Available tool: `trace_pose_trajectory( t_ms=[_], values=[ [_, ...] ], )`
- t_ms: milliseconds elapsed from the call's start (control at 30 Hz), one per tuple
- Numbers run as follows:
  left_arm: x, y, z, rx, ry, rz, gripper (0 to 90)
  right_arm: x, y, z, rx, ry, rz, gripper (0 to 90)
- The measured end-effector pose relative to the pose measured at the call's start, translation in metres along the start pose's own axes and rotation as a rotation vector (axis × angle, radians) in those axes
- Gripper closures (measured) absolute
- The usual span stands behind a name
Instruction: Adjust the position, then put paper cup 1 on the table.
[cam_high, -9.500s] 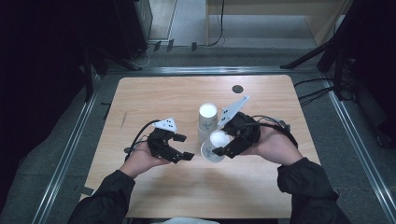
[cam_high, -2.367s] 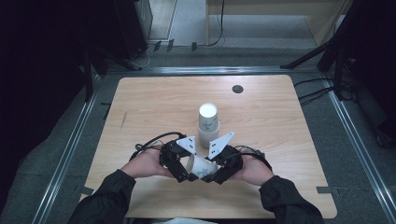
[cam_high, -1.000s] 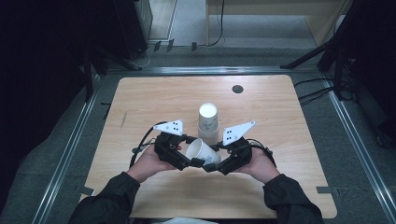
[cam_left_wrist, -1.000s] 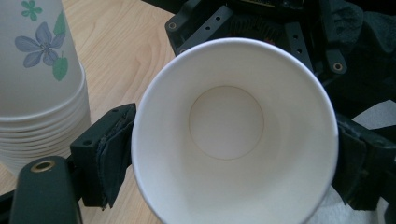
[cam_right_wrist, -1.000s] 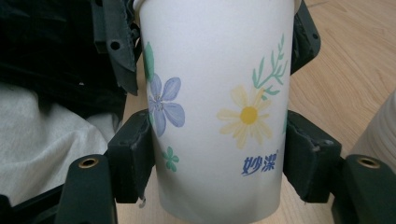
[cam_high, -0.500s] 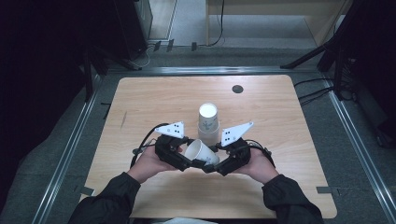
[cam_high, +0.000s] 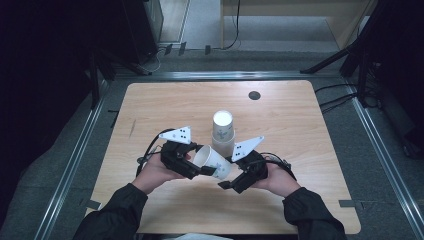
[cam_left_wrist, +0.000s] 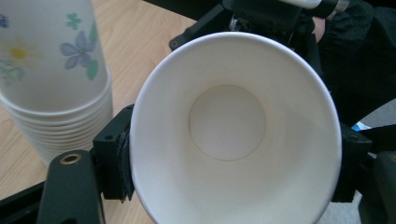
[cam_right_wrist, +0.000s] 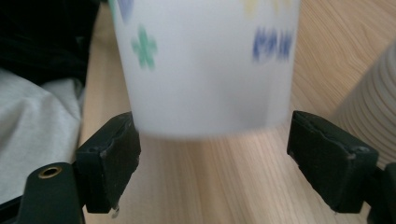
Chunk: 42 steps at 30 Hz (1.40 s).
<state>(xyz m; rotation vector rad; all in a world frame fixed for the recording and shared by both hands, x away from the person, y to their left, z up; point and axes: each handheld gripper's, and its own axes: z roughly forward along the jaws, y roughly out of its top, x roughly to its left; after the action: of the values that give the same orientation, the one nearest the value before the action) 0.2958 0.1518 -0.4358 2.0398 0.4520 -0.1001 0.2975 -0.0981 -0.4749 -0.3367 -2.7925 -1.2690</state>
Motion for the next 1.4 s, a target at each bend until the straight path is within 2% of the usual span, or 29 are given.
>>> trace_pose_trajectory(
  t_ms=[133,233,267,367,467,567,667,900,1167,1267,1400],
  values=[
    [0.004,-0.001,-0.006,-0.004,0.023,-0.005,23.1,-0.002,-0.004,0.0,0.01,-0.045,-0.003,17.9],
    [0.005,-0.002,-0.009,-0.002,0.039,-0.008,23.1,-0.004,-0.007,-0.001,0.023,-0.103,0.03,19.4],
    [0.006,-0.002,-0.01,0.001,0.044,-0.007,23.1,-0.004,-0.007,-0.002,0.024,-0.108,0.037,19.4],
    [0.009,-0.004,-0.012,0.008,0.05,-0.014,23.1,-0.002,-0.008,-0.009,0.004,-0.108,0.016,19.4],
    [0.012,-0.006,-0.015,0.022,0.084,-0.019,23.1,-0.001,-0.008,-0.014,-0.01,-0.151,0.02,19.5],
    [0.013,-0.007,-0.018,0.026,0.106,-0.028,23.1,-0.002,-0.011,-0.017,-0.008,-0.182,0.049,22.0],
    [0.015,-0.009,-0.021,0.044,0.126,-0.03,23.0,-0.005,-0.017,-0.021,-0.007,-0.202,0.035,22.0],
    [0.021,-0.014,-0.026,0.076,0.184,-0.033,23.0,-0.007,-0.026,-0.032,0.0,-0.241,0.089,22.0],
    [0.028,-0.018,-0.03,0.112,0.228,-0.039,23.0,-0.01,-0.035,-0.039,0.003,-0.271,0.145,22.0],
    [0.03,-0.019,-0.033,0.12,0.246,-0.042,23.0,-0.013,-0.037,-0.039,0.007,-0.275,0.148,22.0],
    [0.035,-0.023,-0.037,0.121,0.262,-0.071,23.0,-0.016,-0.038,-0.039,0.009,-0.283,0.159,22.0]
  ],
)
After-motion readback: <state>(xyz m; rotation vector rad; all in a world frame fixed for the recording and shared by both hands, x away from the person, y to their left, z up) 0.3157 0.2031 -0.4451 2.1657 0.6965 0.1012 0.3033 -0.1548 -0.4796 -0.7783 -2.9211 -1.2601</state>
